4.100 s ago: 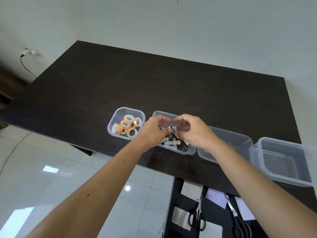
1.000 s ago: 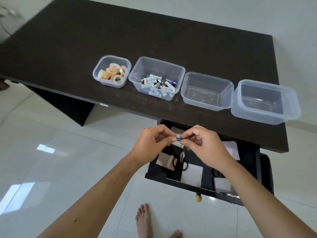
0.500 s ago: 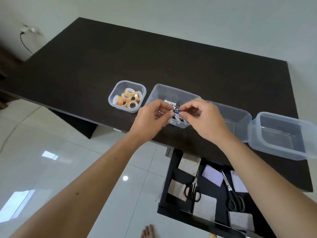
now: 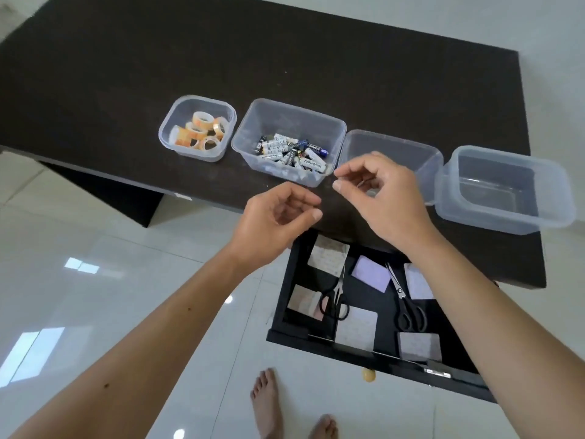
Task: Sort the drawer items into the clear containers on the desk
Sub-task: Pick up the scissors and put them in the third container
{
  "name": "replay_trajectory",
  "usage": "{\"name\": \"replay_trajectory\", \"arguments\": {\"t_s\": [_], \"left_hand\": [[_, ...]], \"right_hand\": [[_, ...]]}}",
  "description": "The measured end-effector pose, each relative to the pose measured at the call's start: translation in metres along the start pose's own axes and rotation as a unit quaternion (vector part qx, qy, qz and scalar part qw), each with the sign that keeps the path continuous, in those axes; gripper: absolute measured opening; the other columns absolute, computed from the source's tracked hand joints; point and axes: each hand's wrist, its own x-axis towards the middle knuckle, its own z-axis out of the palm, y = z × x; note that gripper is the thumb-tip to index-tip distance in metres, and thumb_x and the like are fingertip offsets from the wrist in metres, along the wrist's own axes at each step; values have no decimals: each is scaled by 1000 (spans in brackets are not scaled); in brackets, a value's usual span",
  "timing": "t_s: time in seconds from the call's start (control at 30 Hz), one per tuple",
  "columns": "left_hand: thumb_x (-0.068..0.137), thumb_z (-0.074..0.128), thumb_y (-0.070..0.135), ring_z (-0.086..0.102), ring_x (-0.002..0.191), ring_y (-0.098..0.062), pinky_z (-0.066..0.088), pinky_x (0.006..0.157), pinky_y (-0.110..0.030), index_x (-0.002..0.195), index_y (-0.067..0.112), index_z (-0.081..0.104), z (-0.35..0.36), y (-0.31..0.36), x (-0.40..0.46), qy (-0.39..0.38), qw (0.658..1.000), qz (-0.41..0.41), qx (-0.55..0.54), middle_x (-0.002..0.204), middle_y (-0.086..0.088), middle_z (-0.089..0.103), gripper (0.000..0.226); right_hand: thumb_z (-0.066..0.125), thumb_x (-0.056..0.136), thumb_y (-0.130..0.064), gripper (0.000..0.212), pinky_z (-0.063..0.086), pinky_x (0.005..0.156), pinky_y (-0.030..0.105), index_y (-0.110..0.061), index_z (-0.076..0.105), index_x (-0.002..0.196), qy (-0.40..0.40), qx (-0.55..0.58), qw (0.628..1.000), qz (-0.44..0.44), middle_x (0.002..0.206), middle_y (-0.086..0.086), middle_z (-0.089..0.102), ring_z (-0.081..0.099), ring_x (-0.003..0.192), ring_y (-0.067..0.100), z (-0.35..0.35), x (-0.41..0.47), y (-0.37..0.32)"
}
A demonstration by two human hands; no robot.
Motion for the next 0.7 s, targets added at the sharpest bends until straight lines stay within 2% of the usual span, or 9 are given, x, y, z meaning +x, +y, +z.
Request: {"name": "replay_trajectory", "arguments": {"t_s": [0.1,0.2,0.27,0.4,0.53,0.63,0.7], "left_hand": [[92,81,14,71,86,-16,62,85,-33,107,16,75,30,-10,-24,-48,998,-21,25,93,0,76,16],[93,80,16,73,89,-22,63,89,-38,107,22,75,59,-22,-43,-104,992,-52,58,98,5,77,16],[93,80,17,73,89,-18,63,88,-37,107,26,75,76,-32,-52,-131,986,-72,78,98,8,77,17],[94,79,16,72,89,-9,63,86,-28,111,30,74,102,-52,-58,-165,975,-97,113,99,10,75,23],[93,80,15,69,86,-4,59,77,-19,113,29,73,114,-73,-53,-163,968,-112,157,101,10,74,26],[91,82,22,63,75,-6,52,68,-12,113,29,73,122,-87,-51,-125,960,-114,222,98,9,70,24],[90,84,26,59,72,-5,49,68,-14,112,27,72,126,-96,-51,-101,949,-108,280,100,7,67,25]], "right_hand": [[81,92,-11,12,54,78,17,-16,78,102,-11,14,999,32,98,-5,73,71,88,12,-16,-49,13],[81,91,-8,11,55,77,21,-14,78,100,-29,23,997,69,95,-5,73,71,84,14,-30,-105,36],[82,90,-8,11,56,76,23,-15,79,97,-41,6,995,94,92,-5,73,70,81,15,-39,-137,54],[86,87,-12,13,51,72,13,-22,81,94,-51,-3,981,188,90,-8,74,66,76,10,-53,-181,91],[87,85,-12,14,50,70,10,-20,82,96,-51,-11,976,212,92,-10,75,65,73,3,-56,-195,123],[89,84,-15,15,51,72,10,-22,81,96,-52,-34,973,223,92,-10,74,67,76,5,-53,-193,144],[90,83,-18,18,52,74,11,-23,81,98,-53,-54,970,229,95,-11,72,67,78,6,-47,-192,157]]}}
